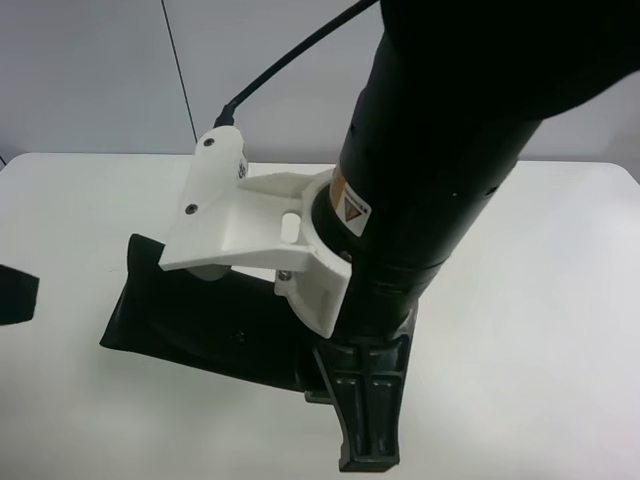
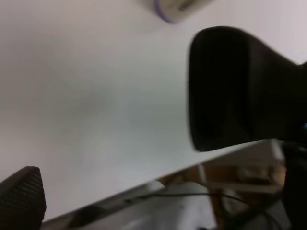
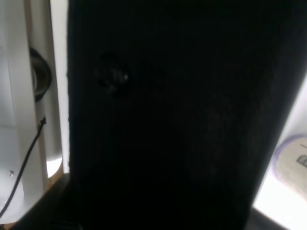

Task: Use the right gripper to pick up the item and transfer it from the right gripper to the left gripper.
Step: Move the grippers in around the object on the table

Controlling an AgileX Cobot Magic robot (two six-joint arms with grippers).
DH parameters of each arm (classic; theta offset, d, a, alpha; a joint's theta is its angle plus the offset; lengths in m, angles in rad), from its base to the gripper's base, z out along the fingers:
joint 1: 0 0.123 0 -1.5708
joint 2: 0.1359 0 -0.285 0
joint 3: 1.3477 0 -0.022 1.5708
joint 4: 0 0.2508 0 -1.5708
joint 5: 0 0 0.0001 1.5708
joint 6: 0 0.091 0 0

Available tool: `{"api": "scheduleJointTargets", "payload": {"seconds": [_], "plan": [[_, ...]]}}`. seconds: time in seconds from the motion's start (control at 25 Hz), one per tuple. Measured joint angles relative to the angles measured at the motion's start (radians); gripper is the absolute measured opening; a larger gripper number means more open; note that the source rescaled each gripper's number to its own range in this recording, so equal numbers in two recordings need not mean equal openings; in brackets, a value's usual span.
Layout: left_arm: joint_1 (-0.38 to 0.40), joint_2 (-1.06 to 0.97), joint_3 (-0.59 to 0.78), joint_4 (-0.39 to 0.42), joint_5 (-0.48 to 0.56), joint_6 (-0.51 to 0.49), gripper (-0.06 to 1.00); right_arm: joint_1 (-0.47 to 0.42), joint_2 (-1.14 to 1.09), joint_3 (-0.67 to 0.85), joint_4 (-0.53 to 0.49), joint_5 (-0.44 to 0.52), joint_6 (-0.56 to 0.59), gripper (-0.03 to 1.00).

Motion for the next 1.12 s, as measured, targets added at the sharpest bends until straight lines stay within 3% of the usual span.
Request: {"api": "scheduleJointTargets", "payload": {"seconds": [0.36,0.8,0.92,1.12], "plan": [[0.0,0.193,0.0,-0.26,0.024,0.14,1.0,0.0,-0.043,0.0,0.074,-0.033,-0.044,0.02],[0.0,0.258,0.0,-0.465,0.032,0.219,1.0,0.0,-0.051,0.0,0.147,-0.134,-0.096,0.02],[0.0,0.258,0.0,-0.469,0.032,0.221,0.92,0.0,-0.051,0.0,0.149,-0.173,-0.096,0.02],[0.0,0.258,0.0,-0.469,0.032,0.221,0.67,0.0,-0.051,0.0,0.149,-0.222,-0.097,0.02]]}}
